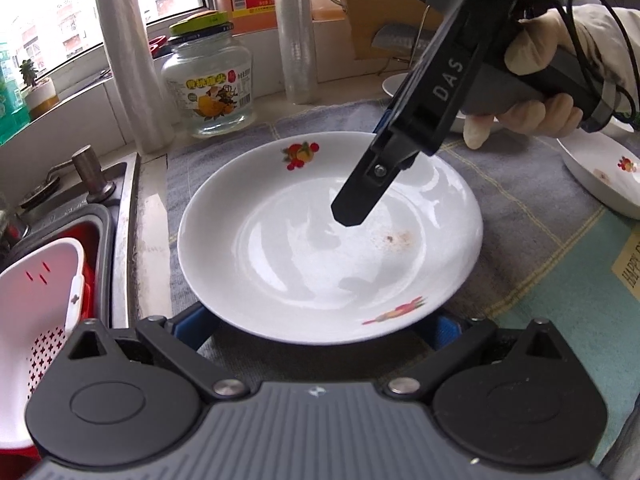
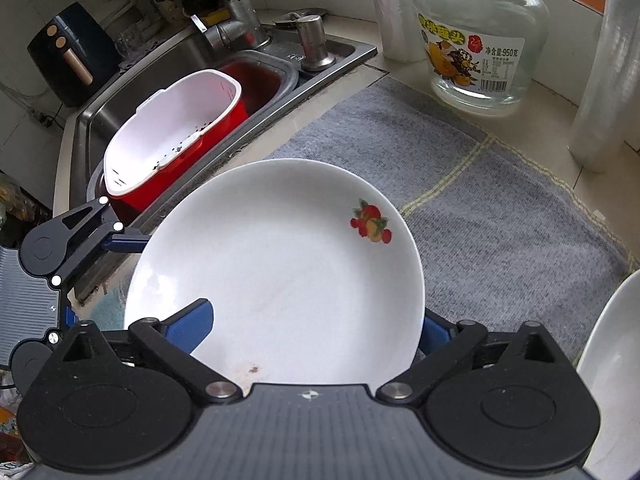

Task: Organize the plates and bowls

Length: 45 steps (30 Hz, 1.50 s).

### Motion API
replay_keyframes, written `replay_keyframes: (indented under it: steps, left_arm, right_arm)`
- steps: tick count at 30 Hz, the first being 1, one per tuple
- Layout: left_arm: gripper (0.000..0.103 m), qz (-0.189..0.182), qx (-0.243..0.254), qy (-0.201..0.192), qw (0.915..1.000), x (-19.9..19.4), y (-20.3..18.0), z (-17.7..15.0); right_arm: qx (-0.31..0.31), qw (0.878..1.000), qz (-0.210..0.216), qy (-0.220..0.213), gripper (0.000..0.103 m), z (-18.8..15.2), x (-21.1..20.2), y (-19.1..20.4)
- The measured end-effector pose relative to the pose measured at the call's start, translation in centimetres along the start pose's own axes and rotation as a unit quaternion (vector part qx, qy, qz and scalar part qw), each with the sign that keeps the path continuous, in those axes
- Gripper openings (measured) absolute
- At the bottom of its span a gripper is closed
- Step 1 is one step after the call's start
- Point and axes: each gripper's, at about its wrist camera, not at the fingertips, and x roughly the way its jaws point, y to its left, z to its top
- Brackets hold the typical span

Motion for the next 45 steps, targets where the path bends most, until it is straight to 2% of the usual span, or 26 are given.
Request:
replay_keyframes:
  steps: [6, 11, 16, 23, 26, 29, 34, 39, 45]
  left_arm:
    - [0.102, 0.017, -0.024, 0.0, 0.9996, -1.4, -0.2, -0.4]
    - [0.102, 0.045, -0.047, -0.004, 0.9979, -3.9, -1.1, -0.5]
    - [0.102, 0.077, -0.077, -0.017, 0.994, -6.5, -2.8, -0.2]
    - [0.102, 0.087, -0.105, -0.047, 0.9895, -8.5, -5.7, 0.1]
    - [0.102, 0.074, -0.108, -0.054, 0.99, -8.6, -7.0, 0.3]
    - [0.102, 0.044, -0.102, -0.057, 0.9921, -8.2, -8.4, 0.4]
    - [0.102, -0.004, -0.06, -0.055, 0.9967, -7.2, -11.0, 0.9]
    - [0.102, -0.047, -0.036, -0.052, 0.9969, -6.2, -13.3, 2.0]
    - [0.102, -0.078, 0.007, -0.041, 0.9961, -4.3, -16.9, 3.8]
  right_arm:
    - [-0.01, 1.0, -0.02, -0.008, 0.103, -0.8, -1.0, 0.8]
    - [-0.005, 0.998, -0.043, -0.046, 0.103, -2.5, -3.9, 1.8]
    - [0.011, 0.993, -0.079, -0.091, 0.103, -5.8, -6.9, 3.4]
    - [0.056, 0.979, -0.144, -0.136, 0.103, -12.1, -9.9, 5.3]
    - [0.081, 0.971, -0.17, -0.147, 0.103, -14.6, -10.9, 5.7]
    - [0.107, 0.963, -0.194, -0.156, 0.103, -17.1, -11.9, 6.0]
    - [0.163, 0.947, -0.225, -0.163, 0.103, -20.9, -13.8, 5.5]
    - [0.199, 0.931, -0.254, -0.171, 0.103, -24.4, -16.0, 4.8]
    - [0.239, 0.914, -0.27, -0.186, 0.103, -27.7, -18.6, 2.7]
